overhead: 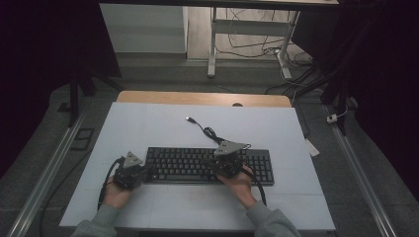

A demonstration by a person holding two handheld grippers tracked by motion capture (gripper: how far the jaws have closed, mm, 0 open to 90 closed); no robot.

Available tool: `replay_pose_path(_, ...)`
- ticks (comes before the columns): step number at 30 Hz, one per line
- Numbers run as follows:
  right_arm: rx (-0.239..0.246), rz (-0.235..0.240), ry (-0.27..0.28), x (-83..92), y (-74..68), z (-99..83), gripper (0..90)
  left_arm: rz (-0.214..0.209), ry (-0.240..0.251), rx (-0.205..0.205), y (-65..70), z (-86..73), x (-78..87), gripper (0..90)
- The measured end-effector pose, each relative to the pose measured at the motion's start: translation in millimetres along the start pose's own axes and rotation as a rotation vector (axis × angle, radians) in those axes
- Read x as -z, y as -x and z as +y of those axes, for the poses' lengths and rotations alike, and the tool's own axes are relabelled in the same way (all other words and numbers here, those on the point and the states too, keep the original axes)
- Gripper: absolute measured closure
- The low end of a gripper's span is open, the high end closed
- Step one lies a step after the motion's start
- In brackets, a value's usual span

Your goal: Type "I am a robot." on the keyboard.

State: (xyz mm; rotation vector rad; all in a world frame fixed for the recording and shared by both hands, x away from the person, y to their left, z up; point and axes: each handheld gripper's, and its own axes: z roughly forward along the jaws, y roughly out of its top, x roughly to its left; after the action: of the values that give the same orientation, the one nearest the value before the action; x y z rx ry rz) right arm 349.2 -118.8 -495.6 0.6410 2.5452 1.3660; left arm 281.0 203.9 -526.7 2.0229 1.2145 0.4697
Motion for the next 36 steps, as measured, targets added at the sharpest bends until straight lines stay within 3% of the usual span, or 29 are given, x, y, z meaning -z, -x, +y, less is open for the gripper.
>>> replay_pose_path(16,-0.018,-0.015,-0.016,-14.1,2.0,4.8,89.5,-0.008,-0.019,0.004,-2.3,-3.0,-3.4,88.9)
replay_pose_path(36,-0.035,-0.059,-0.090,-41.2,5.2,9.0,89.5,-0.010,-0.031,0.002,-2.6,-3.7,-5.1,88.9)
